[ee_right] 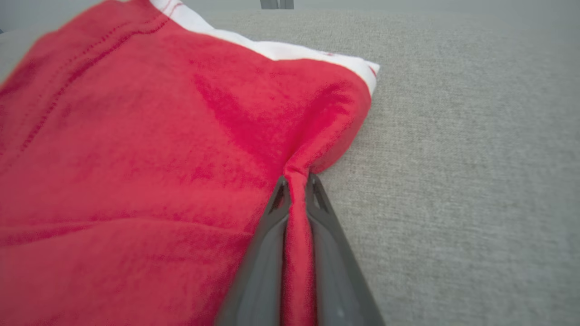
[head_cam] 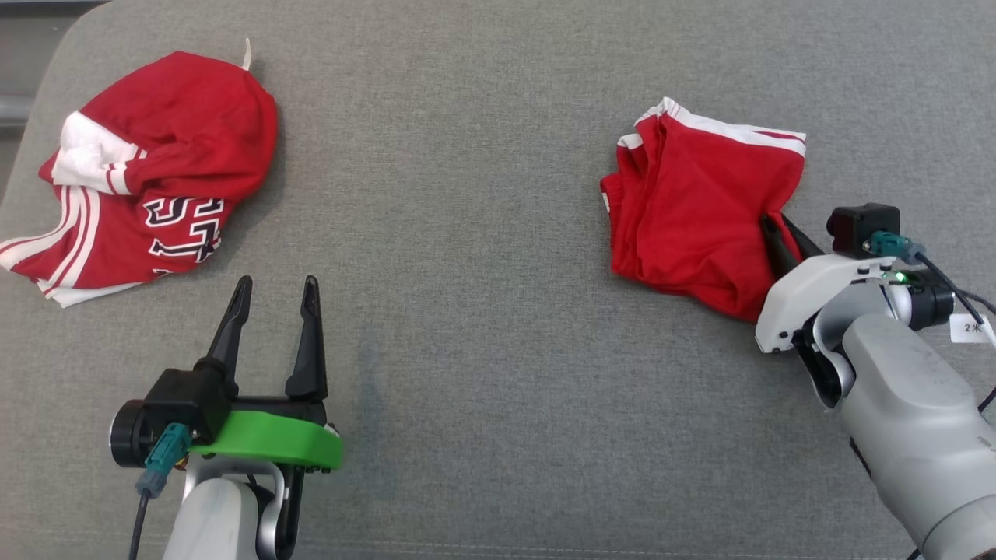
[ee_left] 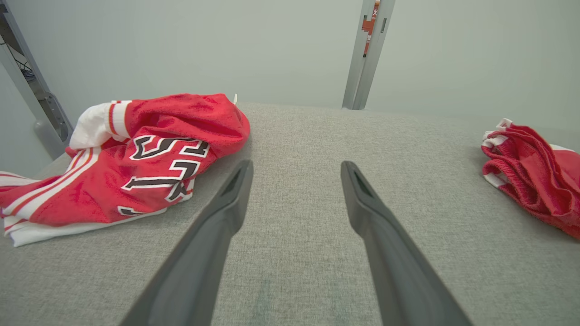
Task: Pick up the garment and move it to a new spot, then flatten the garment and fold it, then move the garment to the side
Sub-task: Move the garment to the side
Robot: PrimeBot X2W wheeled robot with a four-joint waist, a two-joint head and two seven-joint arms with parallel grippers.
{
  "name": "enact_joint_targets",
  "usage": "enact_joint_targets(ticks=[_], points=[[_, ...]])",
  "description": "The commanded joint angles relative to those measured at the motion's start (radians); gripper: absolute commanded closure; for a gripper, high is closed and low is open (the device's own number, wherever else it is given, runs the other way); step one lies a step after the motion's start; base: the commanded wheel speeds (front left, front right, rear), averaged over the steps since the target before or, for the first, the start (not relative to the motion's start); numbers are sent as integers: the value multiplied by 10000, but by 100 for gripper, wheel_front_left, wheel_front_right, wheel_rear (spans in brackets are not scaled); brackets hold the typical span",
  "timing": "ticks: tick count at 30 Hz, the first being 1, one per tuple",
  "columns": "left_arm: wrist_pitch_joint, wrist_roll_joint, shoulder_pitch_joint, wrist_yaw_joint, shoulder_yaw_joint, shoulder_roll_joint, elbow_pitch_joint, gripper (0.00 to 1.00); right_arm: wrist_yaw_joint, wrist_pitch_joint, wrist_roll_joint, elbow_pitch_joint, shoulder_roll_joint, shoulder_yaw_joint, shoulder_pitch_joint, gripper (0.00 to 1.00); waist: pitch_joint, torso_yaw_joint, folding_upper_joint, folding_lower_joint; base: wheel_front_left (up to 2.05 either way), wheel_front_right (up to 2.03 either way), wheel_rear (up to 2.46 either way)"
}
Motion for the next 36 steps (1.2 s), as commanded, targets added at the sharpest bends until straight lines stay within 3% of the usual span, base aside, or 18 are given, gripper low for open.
enact_joint_targets(ticks=[1, 5, 12, 19, 25, 36], points=[[-4, -28, -225, 46, 33, 22, -87, 0, -29, 83, 78, 57, -291, 182, -231, 100, 117, -191, 0, 0, 0, 0, 0], [-4, 139, -320, 92, 76, 24, -274, 0, -26, 356, 11, -189, -798, 1039, -824, 100, 515, -621, 0, 0, 0, 0, 0], [-4, 460, -804, 99, 361, 85, -823, 0, -26, 994, 301, -986, -2618, 2516, -2119, 100, 1889, -1547, 0, 0, 0, 0, 0], [-2, 824, -1386, 61, 622, 422, -1479, 0, -24, 1359, 960, -1618, -4421, 3127, -3472, 100, 3184, -2538, 0, 0, 0, 0, 0], [-3, 1064, -1610, 16, 534, 622, -1888, 0, -24, 1501, 1442, -1650, -5615, 3201, -4291, 100, 3644, -2822, 0, 0, 0, 0, 0], [0, 1119, -1388, -5, 327, 683, -2242, 0, -24, 1618, 1406, -1131, -6298, 3888, -5437, 100, 3720, -2582, 0, 0, 0, 0, 0]])
